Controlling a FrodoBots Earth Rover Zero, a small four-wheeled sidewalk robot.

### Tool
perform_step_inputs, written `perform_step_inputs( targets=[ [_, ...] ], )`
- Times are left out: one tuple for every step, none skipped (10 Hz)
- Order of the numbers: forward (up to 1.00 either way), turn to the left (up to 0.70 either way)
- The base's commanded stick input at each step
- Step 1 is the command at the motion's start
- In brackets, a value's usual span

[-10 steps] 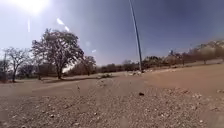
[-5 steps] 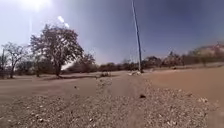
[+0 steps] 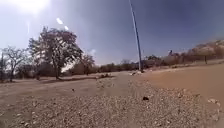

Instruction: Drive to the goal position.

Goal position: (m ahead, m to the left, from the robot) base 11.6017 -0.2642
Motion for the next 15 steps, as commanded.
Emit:
perform_step_inputs(
  targets=[
    [0.5,0.07],
    [0.5,0.18],
    [0.5,0.37],
    [0.5,0.42],
    [0.5,0.18],
    [0.5,0.0],
    [0.5,0.0],
    [0.5,0.0],
    [0.5,0.0],
    [0.5,0.0],
    [0.5,0.0],
    [0.5,0.0],
    [0.35,0.0],
    [0.11,0.0],
    [0.0,0.0]
  ],
)
